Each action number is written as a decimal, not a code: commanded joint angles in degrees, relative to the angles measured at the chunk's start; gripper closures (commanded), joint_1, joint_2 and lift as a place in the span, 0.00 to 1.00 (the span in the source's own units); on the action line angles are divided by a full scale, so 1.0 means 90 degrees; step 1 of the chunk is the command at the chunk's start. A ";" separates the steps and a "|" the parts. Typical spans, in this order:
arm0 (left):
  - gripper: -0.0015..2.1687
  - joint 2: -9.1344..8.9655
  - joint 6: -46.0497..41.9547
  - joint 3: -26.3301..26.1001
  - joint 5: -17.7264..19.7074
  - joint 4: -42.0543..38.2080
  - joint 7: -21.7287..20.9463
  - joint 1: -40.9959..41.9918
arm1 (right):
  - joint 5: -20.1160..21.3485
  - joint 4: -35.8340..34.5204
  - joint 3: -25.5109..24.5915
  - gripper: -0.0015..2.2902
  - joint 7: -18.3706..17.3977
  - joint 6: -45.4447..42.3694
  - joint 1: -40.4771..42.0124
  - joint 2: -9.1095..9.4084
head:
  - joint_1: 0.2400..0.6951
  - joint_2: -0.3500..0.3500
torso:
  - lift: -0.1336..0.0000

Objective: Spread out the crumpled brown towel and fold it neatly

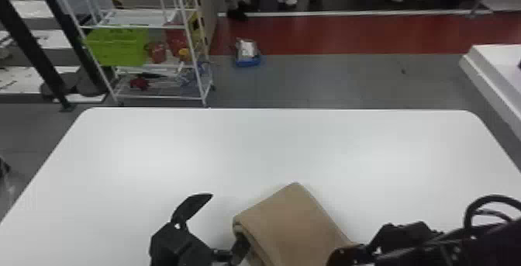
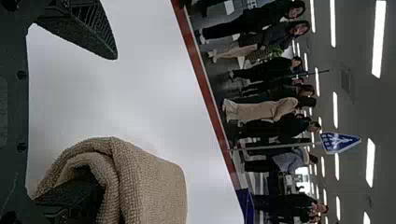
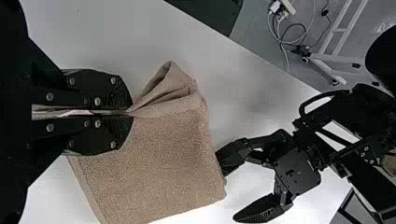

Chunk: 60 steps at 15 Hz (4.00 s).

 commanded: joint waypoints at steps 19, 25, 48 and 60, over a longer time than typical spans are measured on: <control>0.03 0.0029 0.0008 0.0010 0.0020 0.0030 -0.0050 -0.0009 | -0.1593 0.1852 -0.0242 0.72 0.0050 0.0297 -0.0215 0.1037 | 1.00 0.65 | 0.08; 0.03 0.0058 0.1785 0.0039 -0.1747 -0.0556 -0.1271 -0.0185 | -0.1476 0.2057 -0.0096 0.72 0.0050 0.0219 -0.0322 0.1047 | 1.00 0.65 | 0.08; 0.03 -0.0127 0.2527 0.3008 -0.0087 -0.1464 -0.5050 -0.1200 | -0.2902 0.2145 -0.0623 0.72 0.0050 0.0337 -0.0586 0.2150 | 1.00 0.96 | 0.08; 0.04 -0.0713 0.1668 0.2930 0.1983 -0.1259 -0.3048 -0.0595 | -0.0626 0.3669 0.0549 0.72 -0.0312 0.0532 -0.1514 0.2658 | 1.00 1.00 | 0.08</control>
